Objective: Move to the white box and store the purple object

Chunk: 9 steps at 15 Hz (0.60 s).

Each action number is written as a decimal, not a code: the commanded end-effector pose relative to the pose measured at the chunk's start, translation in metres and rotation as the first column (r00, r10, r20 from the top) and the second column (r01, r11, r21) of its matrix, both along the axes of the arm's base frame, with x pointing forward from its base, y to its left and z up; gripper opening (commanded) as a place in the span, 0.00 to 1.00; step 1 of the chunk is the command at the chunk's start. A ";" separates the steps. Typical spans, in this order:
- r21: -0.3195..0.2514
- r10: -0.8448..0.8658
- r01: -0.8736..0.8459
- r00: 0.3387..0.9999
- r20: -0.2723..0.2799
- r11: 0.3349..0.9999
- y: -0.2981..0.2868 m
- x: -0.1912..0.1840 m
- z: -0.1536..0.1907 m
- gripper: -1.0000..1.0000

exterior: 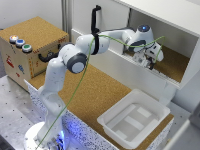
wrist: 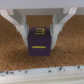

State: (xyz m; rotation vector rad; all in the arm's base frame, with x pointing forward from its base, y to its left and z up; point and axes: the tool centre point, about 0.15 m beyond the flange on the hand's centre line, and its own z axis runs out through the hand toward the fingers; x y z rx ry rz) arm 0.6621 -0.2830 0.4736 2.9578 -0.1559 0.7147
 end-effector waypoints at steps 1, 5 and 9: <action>0.026 0.036 -0.036 0.999 -0.002 0.999 0.009 -0.056 0.013 0.00; 0.010 0.074 -0.073 0.995 -0.063 0.997 0.006 -0.099 0.015 0.00; -0.013 0.099 -0.102 0.985 -0.140 0.995 -0.010 -0.136 -0.003 0.00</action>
